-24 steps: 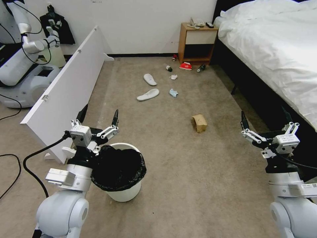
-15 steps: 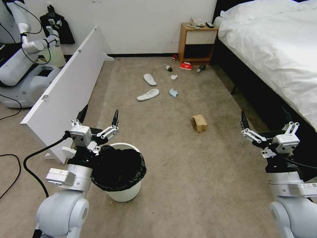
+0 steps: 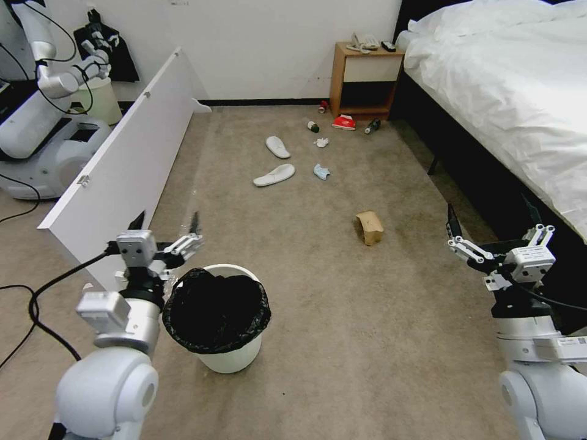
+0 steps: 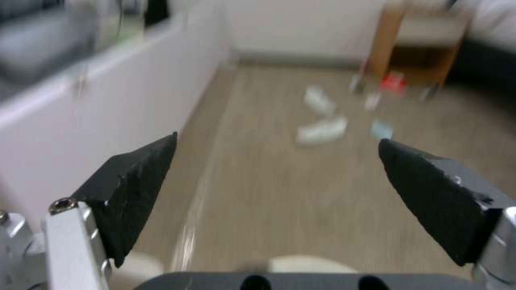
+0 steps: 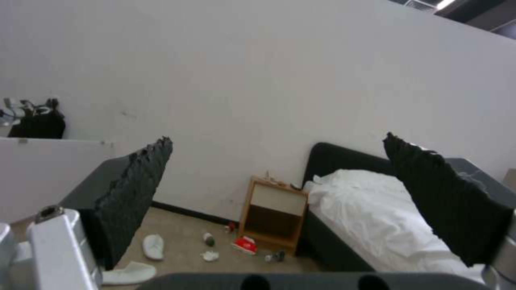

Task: Pick up the trash bin, then pick up the garbage from the floor and place it into the trash bin.

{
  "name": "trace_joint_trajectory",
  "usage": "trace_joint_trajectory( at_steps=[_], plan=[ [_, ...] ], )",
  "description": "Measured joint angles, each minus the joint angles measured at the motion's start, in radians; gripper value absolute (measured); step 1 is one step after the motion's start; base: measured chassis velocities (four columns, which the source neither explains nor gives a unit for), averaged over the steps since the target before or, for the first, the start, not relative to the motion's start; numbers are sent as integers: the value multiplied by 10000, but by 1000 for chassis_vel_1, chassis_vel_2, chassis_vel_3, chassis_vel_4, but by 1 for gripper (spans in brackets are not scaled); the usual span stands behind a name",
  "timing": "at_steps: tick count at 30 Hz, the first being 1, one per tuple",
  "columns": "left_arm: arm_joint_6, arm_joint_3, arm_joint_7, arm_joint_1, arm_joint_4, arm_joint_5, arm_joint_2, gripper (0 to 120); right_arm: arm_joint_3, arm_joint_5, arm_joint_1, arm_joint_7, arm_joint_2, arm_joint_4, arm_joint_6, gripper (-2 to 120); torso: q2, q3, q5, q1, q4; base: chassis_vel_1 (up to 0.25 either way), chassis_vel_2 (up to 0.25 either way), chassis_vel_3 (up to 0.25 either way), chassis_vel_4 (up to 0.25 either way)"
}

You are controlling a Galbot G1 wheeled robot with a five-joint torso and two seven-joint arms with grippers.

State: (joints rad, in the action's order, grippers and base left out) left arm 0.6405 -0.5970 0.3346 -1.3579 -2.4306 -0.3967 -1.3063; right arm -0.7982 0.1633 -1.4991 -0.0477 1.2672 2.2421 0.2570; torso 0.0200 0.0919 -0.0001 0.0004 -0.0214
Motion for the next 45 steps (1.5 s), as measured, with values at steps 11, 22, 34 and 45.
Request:
trace_joint_trajectory(
  at_steps=[11, 22, 34, 45],
  plan=[
    [1123, -181, 1215, 130, 324, -1358, 331, 99, -2, -10, -2, -3, 77, -36, 1, 100, -2, 0, 1, 0, -1, 0, 0, 0, 0],
    [1017, 69, 1098, 328, 1171, -1431, 448, 99, 94, -88, 51, -24, 274, -164, 26, 100, -2, 0, 0, 0, 0, 0, 0, 0, 0],
    [976, 265, 1056, 694, 2141, -1278, 377, 99, 127, -130, 106, -41, 400, -234, 87, 100, -1, 0, 0, 0, 0, 0, 0, 0, 0],
    [962, 346, 1021, 941, 2921, -1012, 243, 99, 159, -135, 188, -57, 458, -273, 90, 100, -2, 0, 1, 0, 0, 0, 0, 0, 0]
  ],
)
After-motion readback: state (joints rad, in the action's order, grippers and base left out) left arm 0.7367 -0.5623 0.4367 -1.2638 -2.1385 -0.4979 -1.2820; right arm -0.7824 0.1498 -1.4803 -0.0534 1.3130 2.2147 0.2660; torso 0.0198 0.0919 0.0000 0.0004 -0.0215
